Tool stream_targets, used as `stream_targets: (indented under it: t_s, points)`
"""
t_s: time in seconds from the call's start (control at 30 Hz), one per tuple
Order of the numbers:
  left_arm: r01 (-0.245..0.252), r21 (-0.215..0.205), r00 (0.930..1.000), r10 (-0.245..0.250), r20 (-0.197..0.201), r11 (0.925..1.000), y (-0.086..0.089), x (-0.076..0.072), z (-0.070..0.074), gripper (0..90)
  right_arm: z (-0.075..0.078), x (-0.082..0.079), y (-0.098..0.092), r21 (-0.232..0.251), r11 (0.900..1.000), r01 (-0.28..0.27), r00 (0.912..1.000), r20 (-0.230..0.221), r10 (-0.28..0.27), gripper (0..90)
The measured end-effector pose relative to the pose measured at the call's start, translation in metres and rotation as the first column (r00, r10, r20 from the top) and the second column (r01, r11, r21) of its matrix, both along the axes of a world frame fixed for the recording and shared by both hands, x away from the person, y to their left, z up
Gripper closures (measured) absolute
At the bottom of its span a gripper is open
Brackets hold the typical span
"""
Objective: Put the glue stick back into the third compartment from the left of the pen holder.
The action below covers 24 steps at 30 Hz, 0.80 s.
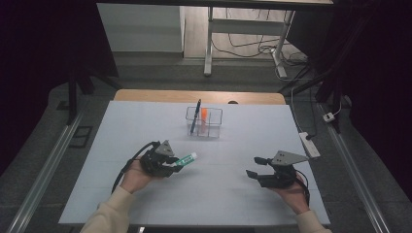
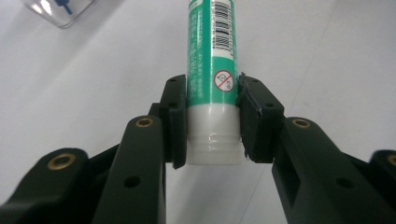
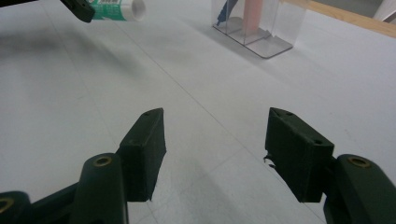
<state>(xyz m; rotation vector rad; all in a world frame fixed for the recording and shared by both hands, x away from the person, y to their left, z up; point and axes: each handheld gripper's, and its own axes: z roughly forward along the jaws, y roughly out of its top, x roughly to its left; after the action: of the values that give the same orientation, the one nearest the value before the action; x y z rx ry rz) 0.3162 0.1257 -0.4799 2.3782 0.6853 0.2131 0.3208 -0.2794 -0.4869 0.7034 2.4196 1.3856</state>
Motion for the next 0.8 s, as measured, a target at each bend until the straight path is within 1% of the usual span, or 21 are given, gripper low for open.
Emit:
stream_targets:
  t_s: [0.07, 0.27, 0.3, 0.37, 0.43, 0.57, 0.67, 0.7, 0.77, 0.8]
  points:
    - [0.007, 0.006, 1.0000, -0.007, -0.001, 1.0000, -0.004, 0.000, 0.000, 65.2, 0.001, 0.000, 0.002, -0.005, 1.000, -0.007, 1.0000, 0.002, 0.007, 37.0]
    - [0.016, 0.000, 0.9998, -0.016, -0.009, 0.9999, -0.014, 0.002, 0.000, 65.2, 0.006, 0.000, 0.014, -0.007, 0.999, -0.038, 0.9992, 0.010, 0.038, 36.9]
    - [0.018, 0.000, 0.9998, -0.018, -0.010, 0.9998, -0.016, 0.002, 0.000, 65.2, 0.007, 0.000, 0.017, -0.013, 0.999, -0.044, 0.9989, 0.012, 0.044, 36.9]
    - [0.019, 0.000, 0.9997, -0.019, -0.014, 0.9998, -0.017, 0.002, -0.001, 65.2, 0.008, 0.000, 0.022, -0.016, 0.998, -0.058, 0.9981, 0.019, 0.058, 36.8]
    - [0.021, 0.000, 0.9996, -0.021, -0.017, 0.9998, -0.019, 0.003, -0.002, 65.2, 0.009, -0.001, 0.027, -0.031, 0.997, -0.070, 0.9972, 0.022, 0.071, 36.7]
    - [0.022, -0.004, 0.9995, -0.022, -0.022, 0.9997, -0.022, 0.004, -0.002, 65.2, 0.010, -0.002, 0.037, -0.039, 0.994, -0.098, 0.9949, 0.021, 0.099, 36.4]
    - [0.028, -0.003, 0.9993, -0.028, -0.024, 0.9996, -0.024, 0.004, -0.002, 65.1, 0.010, -0.003, 0.042, -0.032, 0.993, -0.110, 0.9937, 0.020, 0.111, 36.2]
    - [0.029, -0.005, 0.9992, -0.029, -0.026, 0.9996, -0.025, 0.004, -0.002, 65.2, 0.010, -0.002, 0.043, -0.044, 0.993, -0.109, 0.9937, 0.020, 0.110, 36.1]
    - [0.030, -0.007, 0.9992, -0.030, -0.026, 0.9995, -0.026, 0.004, -0.002, 65.1, 0.009, -0.002, 0.046, -0.034, 0.993, -0.115, 0.9931, 0.018, 0.116, 35.9]
    - [0.031, -0.006, 0.9992, -0.031, -0.027, 0.9995, -0.026, 0.004, -0.002, 65.2, 0.009, -0.003, 0.047, -0.040, 0.992, -0.118, 0.9928, 0.016, 0.119, 35.8]
